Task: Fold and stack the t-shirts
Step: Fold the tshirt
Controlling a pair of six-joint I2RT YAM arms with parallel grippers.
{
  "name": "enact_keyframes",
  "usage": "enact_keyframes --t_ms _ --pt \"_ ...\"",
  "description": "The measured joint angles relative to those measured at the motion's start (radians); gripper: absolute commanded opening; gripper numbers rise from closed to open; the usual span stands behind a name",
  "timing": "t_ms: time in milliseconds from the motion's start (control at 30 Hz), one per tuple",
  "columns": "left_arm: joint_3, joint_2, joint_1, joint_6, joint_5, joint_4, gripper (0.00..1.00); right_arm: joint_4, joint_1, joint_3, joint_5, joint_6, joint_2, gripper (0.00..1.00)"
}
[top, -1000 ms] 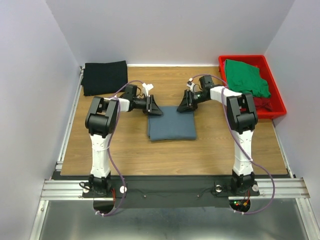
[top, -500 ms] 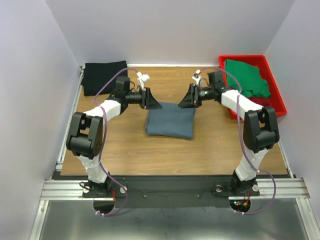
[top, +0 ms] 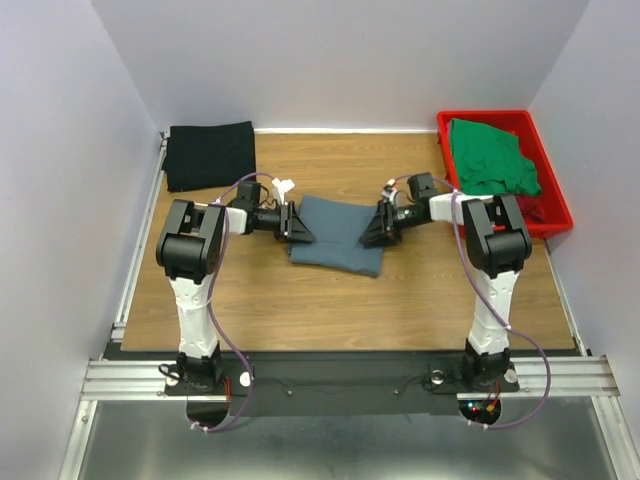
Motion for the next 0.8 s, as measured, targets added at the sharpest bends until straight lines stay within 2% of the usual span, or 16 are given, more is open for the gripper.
enact_keyframes --t_ms 100,200,367,467,567,733,800 --pt "0.029 -0.018 0.025 0.077 -0.021 -0.071 0.42 -0.008 -0.034 0.046 0.005 -0.007 -0.002 0.45" --pt "0.008 -0.101 0.032 0.11 -0.031 -0.131 0.42 -0.014 -0.049 0.045 0.001 0.01 -0.032 0.45" --pt "-0.091 -0.34 -0.012 0.121 -0.021 -0.123 0.42 -0.028 0.013 -0.032 -0.023 0.034 -0.182 0.46" --pt "-0.136 -0.409 -0.04 0.113 0.001 -0.084 0.42 -0.026 0.071 -0.061 -0.038 0.032 -0.237 0.46" --pt "-0.142 -0.352 -0.048 0.101 0.006 -0.047 0.41 -0.028 0.116 -0.084 -0.037 0.016 -0.218 0.46" --pt "-0.139 -0.11 -0.021 0.08 -0.007 -0.028 0.41 -0.033 0.101 -0.093 -0.001 -0.013 -0.071 0.45" --pt "-0.135 -0.053 0.013 0.041 0.076 -0.024 0.41 -0.036 0.071 -0.087 -0.034 -0.032 -0.026 0.45"
